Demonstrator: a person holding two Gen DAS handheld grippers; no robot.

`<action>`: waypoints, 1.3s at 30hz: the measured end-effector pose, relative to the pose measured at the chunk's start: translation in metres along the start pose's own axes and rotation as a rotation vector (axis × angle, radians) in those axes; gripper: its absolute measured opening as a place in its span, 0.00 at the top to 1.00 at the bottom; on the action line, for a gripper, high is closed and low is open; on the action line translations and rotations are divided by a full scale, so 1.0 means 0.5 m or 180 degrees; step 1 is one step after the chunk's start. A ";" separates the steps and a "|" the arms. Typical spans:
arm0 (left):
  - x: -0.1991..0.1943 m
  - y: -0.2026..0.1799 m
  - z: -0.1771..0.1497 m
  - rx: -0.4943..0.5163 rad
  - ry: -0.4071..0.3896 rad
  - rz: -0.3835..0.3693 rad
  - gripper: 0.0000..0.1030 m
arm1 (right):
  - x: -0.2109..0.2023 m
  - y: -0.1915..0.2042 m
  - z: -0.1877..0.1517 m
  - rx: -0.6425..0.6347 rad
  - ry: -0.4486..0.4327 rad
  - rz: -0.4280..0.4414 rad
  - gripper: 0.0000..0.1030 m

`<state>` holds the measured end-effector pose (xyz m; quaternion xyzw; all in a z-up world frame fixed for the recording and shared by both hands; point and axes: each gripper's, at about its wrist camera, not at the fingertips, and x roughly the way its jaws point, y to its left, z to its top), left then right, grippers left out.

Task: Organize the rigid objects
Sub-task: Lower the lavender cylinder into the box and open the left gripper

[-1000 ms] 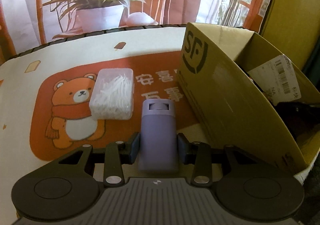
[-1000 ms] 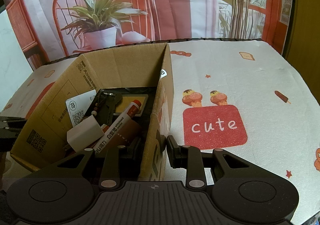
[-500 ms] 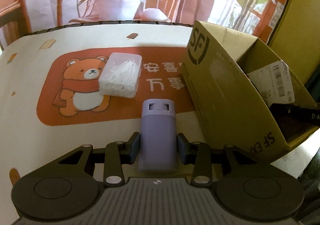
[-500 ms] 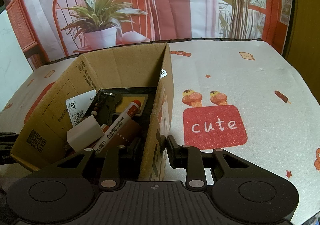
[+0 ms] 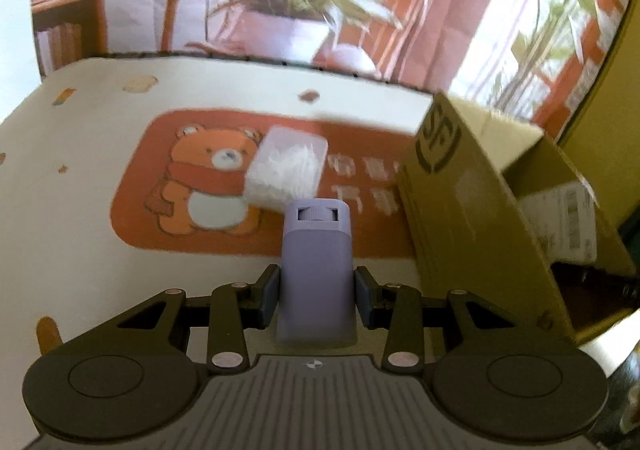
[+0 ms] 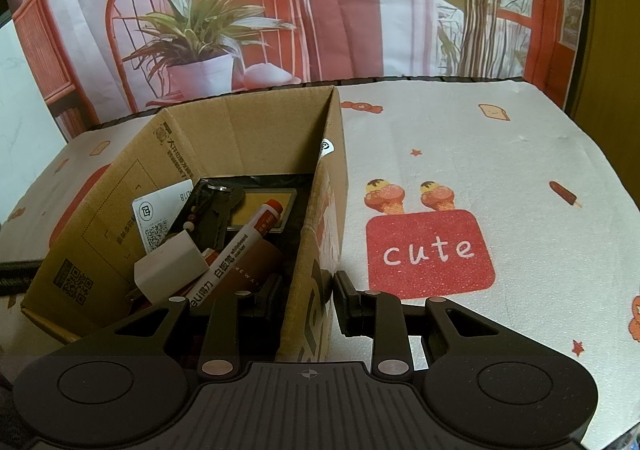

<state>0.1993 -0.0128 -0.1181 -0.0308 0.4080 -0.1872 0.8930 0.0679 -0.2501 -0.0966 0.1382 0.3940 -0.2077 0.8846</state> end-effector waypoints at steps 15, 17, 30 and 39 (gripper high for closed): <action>-0.126 -0.109 0.085 0.0293 -0.0910 -0.0281 0.60 | 0.000 0.000 0.000 -0.0001 -0.0001 0.0000 0.74; -0.126 -0.135 0.099 0.0379 -0.0919 -0.0342 0.60 | 0.000 0.000 0.000 0.0000 -0.0001 0.0000 0.74; -0.048 -0.260 0.099 0.0947 -0.0532 -0.0513 0.60 | 0.001 0.001 0.000 0.0002 -0.0001 0.0003 0.74; 0.043 -0.290 0.108 0.1096 0.0016 -0.0535 0.60 | 0.001 0.001 0.000 0.0002 -0.0001 0.0004 0.74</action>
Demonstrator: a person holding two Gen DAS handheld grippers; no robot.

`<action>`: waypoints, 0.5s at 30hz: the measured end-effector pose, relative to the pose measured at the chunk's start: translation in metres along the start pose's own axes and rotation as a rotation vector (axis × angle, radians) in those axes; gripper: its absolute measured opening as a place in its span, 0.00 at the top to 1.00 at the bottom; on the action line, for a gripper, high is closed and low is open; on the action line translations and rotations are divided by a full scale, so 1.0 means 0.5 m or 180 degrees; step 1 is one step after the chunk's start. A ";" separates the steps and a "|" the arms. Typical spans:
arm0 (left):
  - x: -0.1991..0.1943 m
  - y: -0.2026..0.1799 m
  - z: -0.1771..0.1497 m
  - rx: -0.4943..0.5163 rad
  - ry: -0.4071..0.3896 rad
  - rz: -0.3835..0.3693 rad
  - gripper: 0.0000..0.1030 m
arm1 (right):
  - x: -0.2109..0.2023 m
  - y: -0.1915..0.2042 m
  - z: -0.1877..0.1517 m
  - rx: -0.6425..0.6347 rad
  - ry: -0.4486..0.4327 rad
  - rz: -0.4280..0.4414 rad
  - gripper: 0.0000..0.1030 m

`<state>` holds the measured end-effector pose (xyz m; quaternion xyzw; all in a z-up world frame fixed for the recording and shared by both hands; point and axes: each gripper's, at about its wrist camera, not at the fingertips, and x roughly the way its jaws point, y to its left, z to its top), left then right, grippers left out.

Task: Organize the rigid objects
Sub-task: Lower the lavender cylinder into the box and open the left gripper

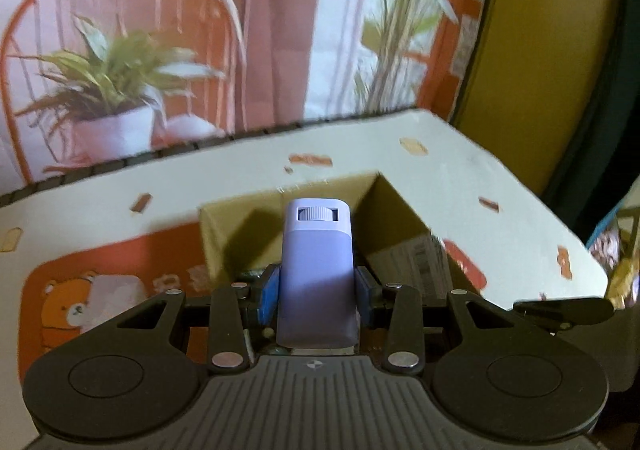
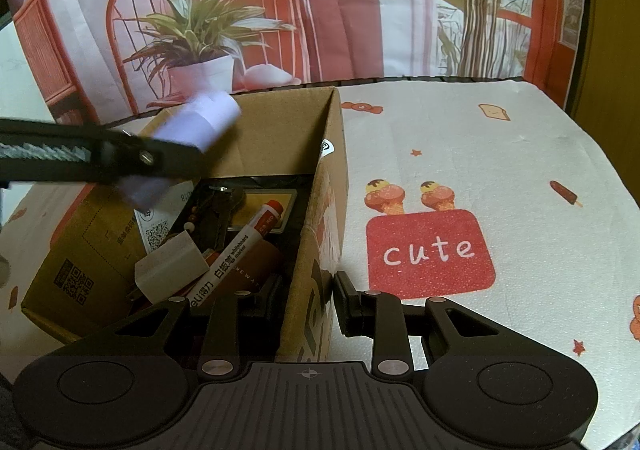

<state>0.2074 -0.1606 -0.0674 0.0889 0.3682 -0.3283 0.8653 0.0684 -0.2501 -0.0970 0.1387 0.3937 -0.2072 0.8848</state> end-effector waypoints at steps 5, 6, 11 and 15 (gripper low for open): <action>0.032 0.007 0.000 -0.0016 0.0233 -0.0013 0.60 | 0.000 0.000 0.000 0.0002 0.0000 0.0002 0.74; 0.037 0.009 0.000 -0.0029 0.0258 -0.0005 0.60 | 0.000 0.000 0.000 0.0000 0.0000 0.0000 0.74; 0.050 0.016 0.005 -0.0057 0.0279 -0.0022 0.60 | 0.002 0.002 0.000 0.0000 0.0006 0.0001 0.74; 0.051 0.017 0.008 -0.0065 0.0231 -0.0067 0.59 | 0.003 0.002 0.002 0.0001 0.0014 -0.0001 0.74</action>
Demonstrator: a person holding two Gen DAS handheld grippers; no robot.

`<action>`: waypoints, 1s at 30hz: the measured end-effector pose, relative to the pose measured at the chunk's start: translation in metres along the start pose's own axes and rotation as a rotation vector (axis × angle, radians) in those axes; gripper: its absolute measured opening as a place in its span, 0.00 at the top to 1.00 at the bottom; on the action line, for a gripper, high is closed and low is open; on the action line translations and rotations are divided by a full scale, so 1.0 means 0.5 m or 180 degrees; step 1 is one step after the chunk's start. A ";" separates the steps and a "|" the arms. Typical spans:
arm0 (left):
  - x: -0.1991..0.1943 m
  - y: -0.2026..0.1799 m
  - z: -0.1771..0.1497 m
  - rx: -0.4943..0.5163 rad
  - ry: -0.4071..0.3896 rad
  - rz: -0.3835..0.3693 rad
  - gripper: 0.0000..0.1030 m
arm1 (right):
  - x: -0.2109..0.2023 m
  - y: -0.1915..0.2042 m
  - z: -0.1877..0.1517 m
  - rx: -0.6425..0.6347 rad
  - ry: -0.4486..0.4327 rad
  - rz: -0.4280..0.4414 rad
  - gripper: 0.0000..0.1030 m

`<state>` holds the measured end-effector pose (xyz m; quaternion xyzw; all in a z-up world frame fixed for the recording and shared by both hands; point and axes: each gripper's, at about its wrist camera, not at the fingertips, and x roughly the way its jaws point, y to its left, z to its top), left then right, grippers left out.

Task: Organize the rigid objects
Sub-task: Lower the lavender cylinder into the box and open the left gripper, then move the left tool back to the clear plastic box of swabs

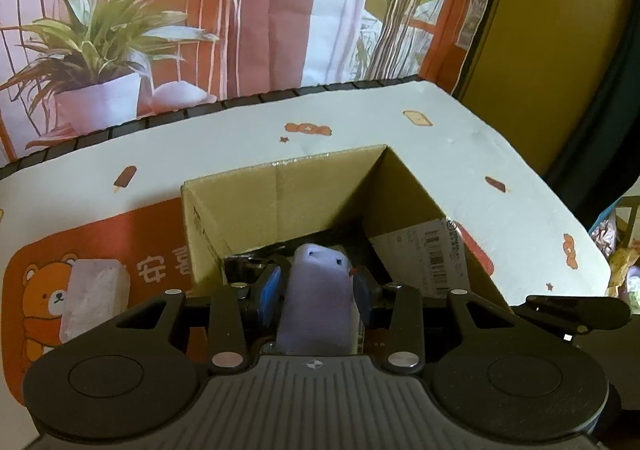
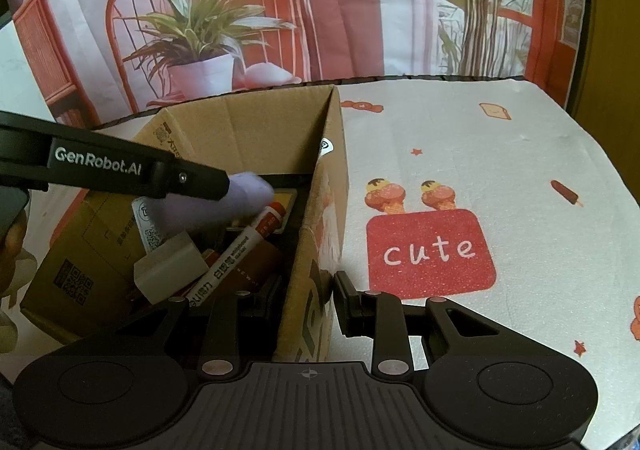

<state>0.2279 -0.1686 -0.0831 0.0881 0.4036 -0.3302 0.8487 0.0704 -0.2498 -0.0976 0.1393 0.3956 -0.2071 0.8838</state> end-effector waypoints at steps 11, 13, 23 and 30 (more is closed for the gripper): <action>-0.087 0.013 0.007 -0.0082 -0.0595 0.0059 0.24 | 0.001 -0.001 0.001 0.0001 0.0003 -0.0001 0.74; -0.106 0.022 0.009 -0.0115 -0.0735 0.0083 0.17 | 0.001 -0.001 0.001 0.0001 0.0003 -0.0001 0.74; -0.160 0.103 0.013 -0.0471 -0.1056 0.0392 0.03 | 0.001 -0.001 0.001 0.0001 0.0002 0.0000 0.74; -0.170 0.178 -0.010 -0.0785 -0.1007 0.0791 0.02 | 0.001 -0.001 0.001 0.0001 0.0002 0.0001 0.73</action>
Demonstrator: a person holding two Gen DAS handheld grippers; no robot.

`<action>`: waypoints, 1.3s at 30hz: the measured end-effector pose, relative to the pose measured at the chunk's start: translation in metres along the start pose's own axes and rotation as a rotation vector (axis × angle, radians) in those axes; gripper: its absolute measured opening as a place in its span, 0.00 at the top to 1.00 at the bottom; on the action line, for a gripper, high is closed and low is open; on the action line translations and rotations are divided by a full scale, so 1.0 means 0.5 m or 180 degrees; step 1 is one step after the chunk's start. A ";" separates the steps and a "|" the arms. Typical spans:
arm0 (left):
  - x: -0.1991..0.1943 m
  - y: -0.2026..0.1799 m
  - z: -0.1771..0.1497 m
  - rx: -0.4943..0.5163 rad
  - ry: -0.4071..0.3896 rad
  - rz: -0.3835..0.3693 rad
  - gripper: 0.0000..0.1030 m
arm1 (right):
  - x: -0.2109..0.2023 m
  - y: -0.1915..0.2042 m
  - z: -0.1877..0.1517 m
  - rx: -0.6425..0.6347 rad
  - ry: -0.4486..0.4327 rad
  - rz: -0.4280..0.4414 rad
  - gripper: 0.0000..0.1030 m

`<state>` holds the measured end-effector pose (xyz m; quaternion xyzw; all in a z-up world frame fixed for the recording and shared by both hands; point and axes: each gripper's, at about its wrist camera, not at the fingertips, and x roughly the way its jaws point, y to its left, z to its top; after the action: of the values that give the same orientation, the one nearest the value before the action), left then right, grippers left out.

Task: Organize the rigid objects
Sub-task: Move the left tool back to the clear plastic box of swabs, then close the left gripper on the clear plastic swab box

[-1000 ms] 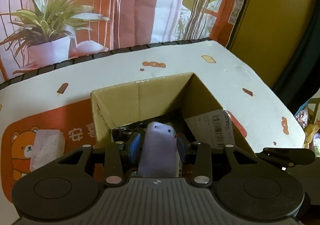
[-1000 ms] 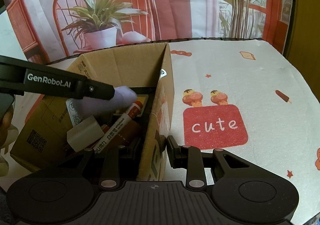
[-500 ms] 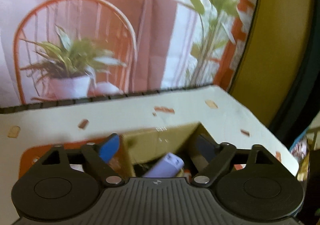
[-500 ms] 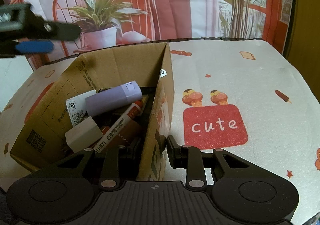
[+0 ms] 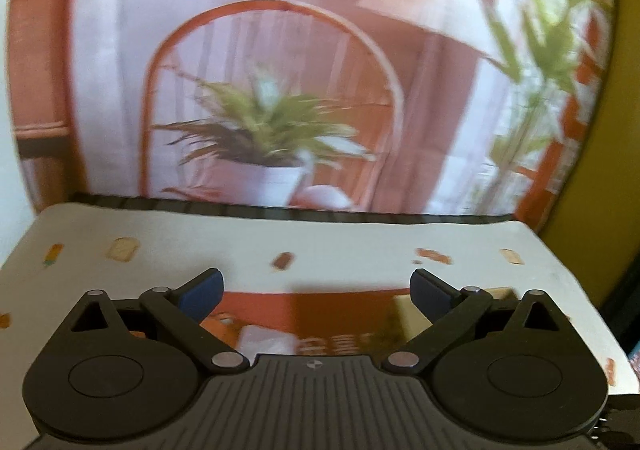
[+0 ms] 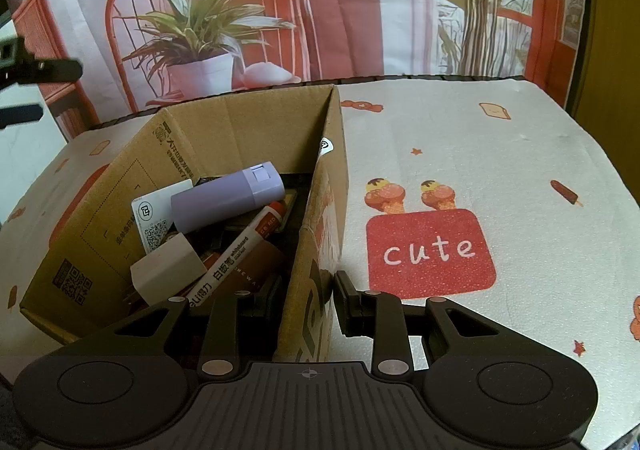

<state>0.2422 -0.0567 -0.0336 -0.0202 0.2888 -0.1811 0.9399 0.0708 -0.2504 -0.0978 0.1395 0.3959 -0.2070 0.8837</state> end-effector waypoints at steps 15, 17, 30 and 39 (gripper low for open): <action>0.094 0.059 -0.068 0.0149 0.0471 0.0376 0.00 | 0.001 0.000 0.000 -0.0001 0.0003 0.0002 0.72; 0.109 0.049 -0.076 0.0319 0.0490 0.0379 0.00 | 0.002 -0.001 0.000 0.0000 0.0006 0.0004 0.72; 0.188 0.026 -0.113 0.0819 0.0743 0.0340 0.01 | 0.007 -0.003 -0.001 0.0008 0.0018 0.0027 0.71; 0.211 0.029 -0.123 0.0817 0.0882 0.0286 0.12 | 0.007 -0.004 -0.001 0.0008 0.0018 0.0024 0.71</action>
<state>0.2942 -0.0762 -0.1433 0.1379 0.3906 -0.1753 0.8931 0.0716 -0.2526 -0.1007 0.1427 0.3976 -0.2038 0.8832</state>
